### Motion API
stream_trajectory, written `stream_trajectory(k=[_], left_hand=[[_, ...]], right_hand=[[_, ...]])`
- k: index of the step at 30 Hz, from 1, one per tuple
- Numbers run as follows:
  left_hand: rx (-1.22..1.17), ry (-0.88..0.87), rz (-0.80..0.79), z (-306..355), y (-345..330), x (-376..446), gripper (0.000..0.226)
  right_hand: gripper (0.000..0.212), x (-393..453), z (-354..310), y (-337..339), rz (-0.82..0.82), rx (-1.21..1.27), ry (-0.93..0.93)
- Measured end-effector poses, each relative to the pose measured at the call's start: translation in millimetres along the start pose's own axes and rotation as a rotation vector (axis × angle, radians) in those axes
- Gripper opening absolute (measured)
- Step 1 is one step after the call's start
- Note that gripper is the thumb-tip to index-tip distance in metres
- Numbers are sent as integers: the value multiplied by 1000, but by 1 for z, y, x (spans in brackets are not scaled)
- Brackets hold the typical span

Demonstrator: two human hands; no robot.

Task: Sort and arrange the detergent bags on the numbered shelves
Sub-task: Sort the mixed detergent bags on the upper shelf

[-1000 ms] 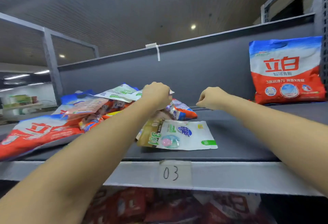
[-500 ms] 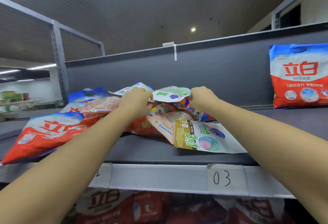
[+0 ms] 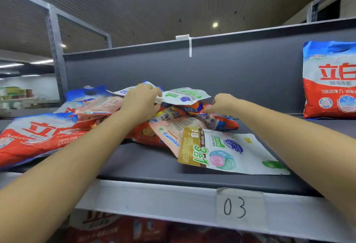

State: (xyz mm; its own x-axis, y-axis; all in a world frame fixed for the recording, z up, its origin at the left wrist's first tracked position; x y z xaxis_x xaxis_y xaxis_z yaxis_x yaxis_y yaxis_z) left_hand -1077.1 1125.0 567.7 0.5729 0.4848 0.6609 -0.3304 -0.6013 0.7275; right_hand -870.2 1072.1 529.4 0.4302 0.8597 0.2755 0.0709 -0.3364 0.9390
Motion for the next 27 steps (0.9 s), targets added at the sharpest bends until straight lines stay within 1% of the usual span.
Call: stream_trajectory(k=[2, 3, 5, 7, 11, 13, 14, 15, 16, 17, 18, 19, 20, 22, 23, 25, 27], left_hand=[[-31, -58, 6, 11, 4, -5, 33], [-41, -101, 7, 19, 5, -8, 32], [-27, -181, -5, 35, 5, -13, 30], [0, -224, 11, 46, 4, -17, 27], [-18, -430, 192, 68, 15, -30, 15], [-54, -491, 263, 73, 19, -36, 11], [-56, -519, 281, 76, 22, -39, 5], [-56, -544, 305, 79, 25, -43, 6], [-54, -569, 310, 81, 25, -45, 16], [-56, -596, 296, 84, 25, -47, 21], [-66, -606, 259, 88, 25, -48, 19], [-77, -605, 207, 93, 23, -48, 15], [-78, -565, 127, 95, 18, -45, 14], [-87, -418, -39, 93, 5, -34, 20], [-116, -358, -84, 93, 2, -30, 23], [-244, -244, -117, 89, -1, -22, 27], [-404, -81, -135, 80, -3, -12, 34]], right_hand=[[63, -2, 6, -13, -138, 42, 15], [69, -4, 7, -18, -188, 18, 30], [66, -8, 4, -24, -206, -79, 70], [60, -10, -1, -21, -138, -131, 92], [44, -16, -7, -19, -59, -138, 90], [34, -20, -10, -16, 9, -156, 96], [28, -22, -12, -16, 40, -175, 103], [20, -25, -14, -14, 71, -196, 110], [15, -26, -15, -11, 100, -207, 109], [12, -27, -15, -7, 129, -209, 104], [13, -27, -13, -4, 154, -200, 94], [16, -27, -11, 1, 177, -177, 84], [20, -26, -7, 5, 197, -141, 71], [21, -26, 3, 19, 253, -56, 43], [21, -29, 8, 29, 286, -7, 32], [19, -34, 18, 49, 319, 102, 19], [20, -44, 26, 66, 321, 220, 3]])
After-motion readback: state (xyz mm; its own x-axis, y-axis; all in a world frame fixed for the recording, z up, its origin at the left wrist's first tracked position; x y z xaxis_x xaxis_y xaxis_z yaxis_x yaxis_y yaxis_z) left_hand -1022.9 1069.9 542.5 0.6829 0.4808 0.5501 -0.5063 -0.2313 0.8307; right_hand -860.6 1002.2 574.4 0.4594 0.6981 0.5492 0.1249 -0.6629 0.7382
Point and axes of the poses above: each hand's wrist, its own x-axis towards the middle knuckle, its own y-axis out of the back of the hand, z = x × y, the point moved 9 cm from there along x, towards the middle knuckle, and after that the axes turned 3 degrees about -z, right-handed, at the moved point
